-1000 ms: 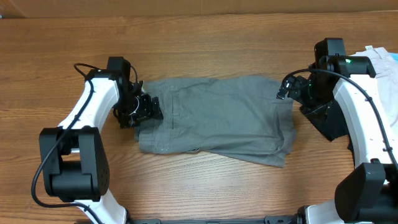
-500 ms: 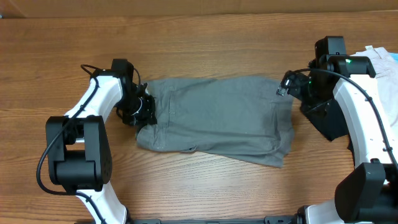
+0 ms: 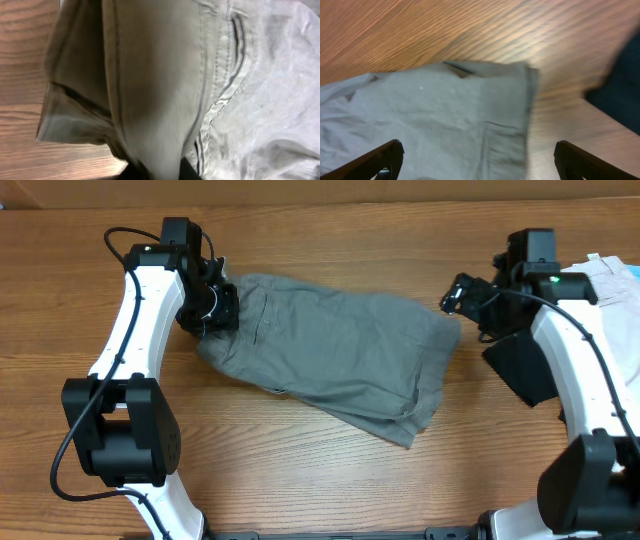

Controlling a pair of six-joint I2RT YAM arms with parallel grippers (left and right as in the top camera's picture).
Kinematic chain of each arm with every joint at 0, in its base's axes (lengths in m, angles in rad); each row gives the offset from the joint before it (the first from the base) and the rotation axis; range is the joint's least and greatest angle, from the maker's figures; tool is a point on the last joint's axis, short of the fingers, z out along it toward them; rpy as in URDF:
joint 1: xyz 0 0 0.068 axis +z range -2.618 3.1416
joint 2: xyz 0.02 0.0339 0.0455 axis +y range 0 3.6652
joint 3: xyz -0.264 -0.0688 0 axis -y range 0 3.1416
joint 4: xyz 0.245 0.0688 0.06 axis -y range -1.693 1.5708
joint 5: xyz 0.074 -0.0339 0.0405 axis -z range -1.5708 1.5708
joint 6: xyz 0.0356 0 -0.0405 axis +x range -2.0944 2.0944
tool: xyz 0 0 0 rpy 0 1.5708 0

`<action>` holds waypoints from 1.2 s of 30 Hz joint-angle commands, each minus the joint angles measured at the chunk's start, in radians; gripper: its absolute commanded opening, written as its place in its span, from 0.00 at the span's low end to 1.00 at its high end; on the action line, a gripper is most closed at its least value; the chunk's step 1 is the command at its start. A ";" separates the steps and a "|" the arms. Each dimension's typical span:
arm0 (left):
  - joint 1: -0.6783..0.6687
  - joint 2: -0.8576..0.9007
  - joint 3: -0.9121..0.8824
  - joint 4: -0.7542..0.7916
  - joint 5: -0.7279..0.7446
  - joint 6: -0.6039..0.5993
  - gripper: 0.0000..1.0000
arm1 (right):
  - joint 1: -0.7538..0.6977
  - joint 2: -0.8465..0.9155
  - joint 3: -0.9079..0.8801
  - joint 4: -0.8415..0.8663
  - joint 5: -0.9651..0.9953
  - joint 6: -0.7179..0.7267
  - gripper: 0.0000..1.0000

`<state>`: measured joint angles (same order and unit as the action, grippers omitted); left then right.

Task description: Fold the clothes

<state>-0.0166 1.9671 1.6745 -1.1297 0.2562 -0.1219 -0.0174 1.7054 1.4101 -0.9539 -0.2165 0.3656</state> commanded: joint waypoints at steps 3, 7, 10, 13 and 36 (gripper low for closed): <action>-0.002 0.002 0.021 0.042 -0.183 0.010 0.42 | 0.055 0.100 -0.077 0.108 -0.146 -0.006 0.69; 0.005 0.002 0.025 0.064 -0.286 -0.022 0.79 | 0.104 0.141 -0.078 0.111 -0.152 0.005 0.28; 0.010 0.002 0.058 0.043 -0.280 -0.048 0.77 | 0.126 0.135 -0.060 0.045 -0.153 0.032 0.17; 0.004 0.001 0.132 -0.021 -0.236 -0.049 0.69 | 0.131 0.123 -0.024 -0.094 -0.183 0.034 0.05; -0.094 0.369 0.127 -0.217 -0.067 -0.001 0.15 | 0.251 0.120 -0.418 -0.050 -0.101 0.199 0.04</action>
<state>-0.1440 2.3249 1.8042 -1.3220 0.3054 -0.0967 0.2371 1.8477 1.0252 -0.9955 -0.4038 0.4820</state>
